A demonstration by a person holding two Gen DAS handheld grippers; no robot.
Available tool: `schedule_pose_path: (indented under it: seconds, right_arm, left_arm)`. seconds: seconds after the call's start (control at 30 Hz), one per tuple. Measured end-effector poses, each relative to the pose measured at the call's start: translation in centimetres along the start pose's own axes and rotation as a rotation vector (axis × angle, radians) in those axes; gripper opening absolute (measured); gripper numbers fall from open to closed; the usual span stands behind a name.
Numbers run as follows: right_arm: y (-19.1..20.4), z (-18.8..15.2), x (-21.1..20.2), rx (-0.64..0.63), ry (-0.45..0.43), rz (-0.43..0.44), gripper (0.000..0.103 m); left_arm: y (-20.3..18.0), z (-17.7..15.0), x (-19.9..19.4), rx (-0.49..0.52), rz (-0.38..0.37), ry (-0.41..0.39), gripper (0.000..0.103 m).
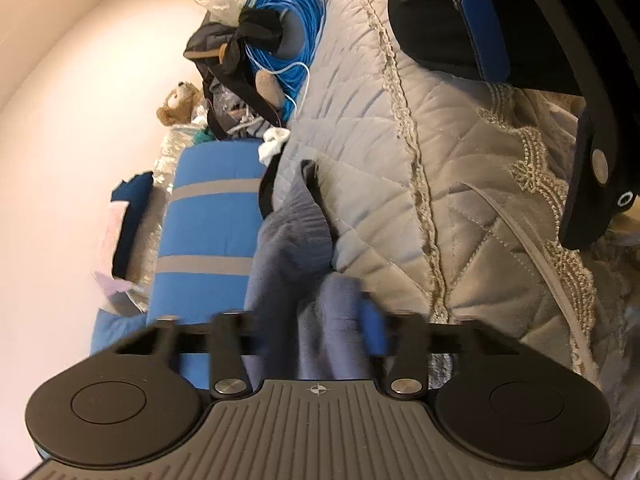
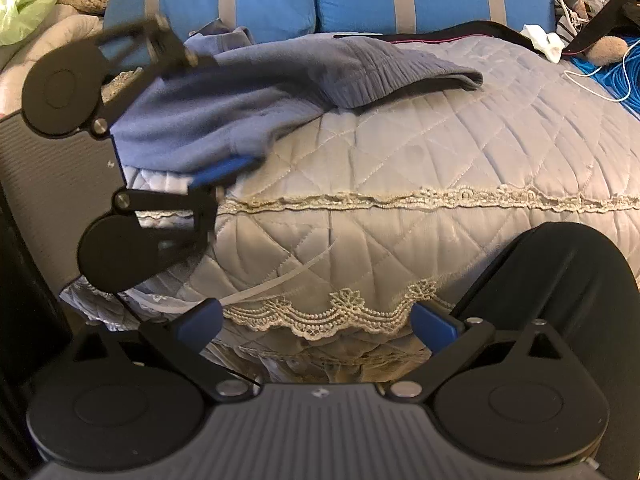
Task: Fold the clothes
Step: 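Grasp the garment's cuff with the left gripper while the right gripper grasps the waistband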
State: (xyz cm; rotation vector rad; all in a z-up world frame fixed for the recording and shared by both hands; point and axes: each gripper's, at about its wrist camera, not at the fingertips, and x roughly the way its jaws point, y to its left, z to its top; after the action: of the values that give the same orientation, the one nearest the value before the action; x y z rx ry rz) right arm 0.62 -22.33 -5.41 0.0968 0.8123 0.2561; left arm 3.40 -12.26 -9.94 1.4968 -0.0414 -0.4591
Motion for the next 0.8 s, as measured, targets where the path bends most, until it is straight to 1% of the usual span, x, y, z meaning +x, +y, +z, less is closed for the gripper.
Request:
schedule_pose_path:
  seconds: [0.03, 0.1, 0.2, 0.33, 0.4, 0.53, 0.63, 0.73, 0.8]
  right_arm:
    - [0.0, 0.0, 0.0, 0.000, -0.001, 0.001, 0.103]
    - [0.0, -0.1, -0.1, -0.002, -0.007, 0.011, 0.103]
    - [0.0, -0.1, -0.2, 0.000, -0.009, 0.018, 0.103]
    - [-0.2, 0.0, -0.3, 0.013, -0.015, 0.034, 0.103]
    - [-0.4, 0.0, -0.5, 0.023, -0.024, 0.048, 0.103]
    - [-0.6, 0.1, -1.0, 0.040, -0.043, 0.079, 0.103]
    - [-0.5, 0.3, -1.7, 0.042, -0.076, 0.100, 0.103]
    - [-0.3, 0.7, -2.8, 0.031, -0.133, 0.100, 0.103]
    - [-0.2, 1.2, -3.5, 0.007, -0.170, 0.080, 0.103]
  left_arm:
    - [0.2, 0.0, 0.0, -0.014, -0.008, 0.007, 0.016]
    - [0.9, -0.1, -0.3, -0.078, -0.017, 0.007, 0.012]
    - [2.5, -0.4, -1.3, -0.189, -0.011, 0.003, 0.010]
    - [5.1, -0.8, -3.1, -0.308, 0.033, -0.002, 0.010]
    - [6.5, -0.9, -4.4, -0.352, 0.051, -0.013, 0.010]
    - [8.6, -0.9, -6.5, -0.386, 0.079, -0.023, 0.010]
    - [10.0, -1.2, -7.8, -0.414, 0.095, -0.022, 0.010]
    - [11.4, -1.7, -9.4, -0.468, 0.109, -0.022, 0.010]
    - [12.1, -2.0, -10.1, -0.486, 0.112, -0.022, 0.010]
